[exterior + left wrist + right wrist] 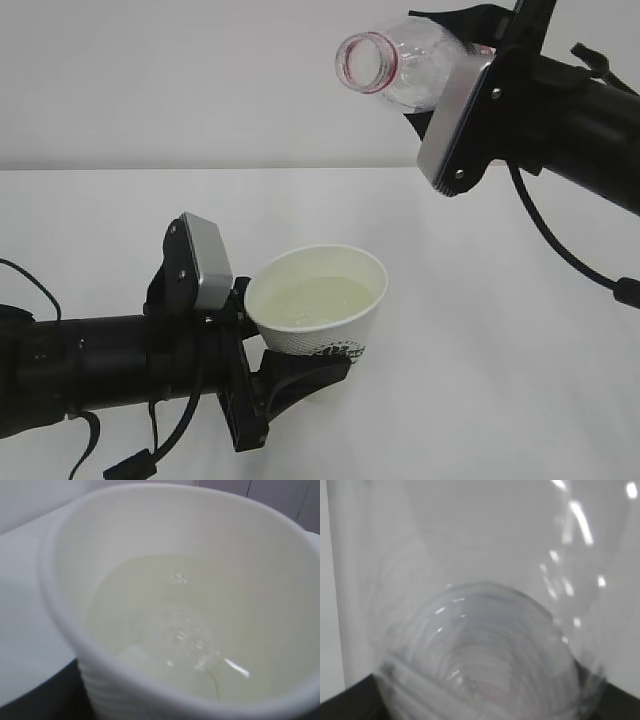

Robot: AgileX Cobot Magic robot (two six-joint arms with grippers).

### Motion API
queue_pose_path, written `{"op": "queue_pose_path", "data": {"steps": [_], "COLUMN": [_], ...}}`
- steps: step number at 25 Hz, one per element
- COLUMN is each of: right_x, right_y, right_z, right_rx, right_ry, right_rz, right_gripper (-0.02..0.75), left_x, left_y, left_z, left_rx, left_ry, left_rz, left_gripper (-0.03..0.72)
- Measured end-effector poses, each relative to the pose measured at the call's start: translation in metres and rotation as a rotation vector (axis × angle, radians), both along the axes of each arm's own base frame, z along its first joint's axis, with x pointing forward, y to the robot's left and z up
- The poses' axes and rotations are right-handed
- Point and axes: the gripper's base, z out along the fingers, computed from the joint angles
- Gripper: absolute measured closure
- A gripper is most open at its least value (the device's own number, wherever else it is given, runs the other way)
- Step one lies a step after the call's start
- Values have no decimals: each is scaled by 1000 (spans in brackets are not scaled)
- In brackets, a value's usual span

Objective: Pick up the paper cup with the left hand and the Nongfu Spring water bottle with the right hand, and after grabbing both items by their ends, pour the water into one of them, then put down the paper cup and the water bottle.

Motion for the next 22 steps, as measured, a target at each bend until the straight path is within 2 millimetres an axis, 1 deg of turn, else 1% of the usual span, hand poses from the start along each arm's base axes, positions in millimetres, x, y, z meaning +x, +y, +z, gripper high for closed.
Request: {"op": "queue_pose_path", "data": {"steps": [10, 14, 22], "right_x": [0, 1, 3], "right_y": [-1, -1, -5], "right_z": [0, 0, 2], "right_rx": [149, 175, 295], "right_ry": [106, 122, 184], "right_rz": [-1, -5, -42], "right_gripper": [265, 265, 265], "left_x": [0, 0, 0], "left_y": [0, 0, 0], "left_z": [0, 0, 0], "left_rx": [0, 0, 0], "left_ry": [0, 0, 0], "left_rz": [0, 0, 0], "left_gripper": [202, 202, 202]}}
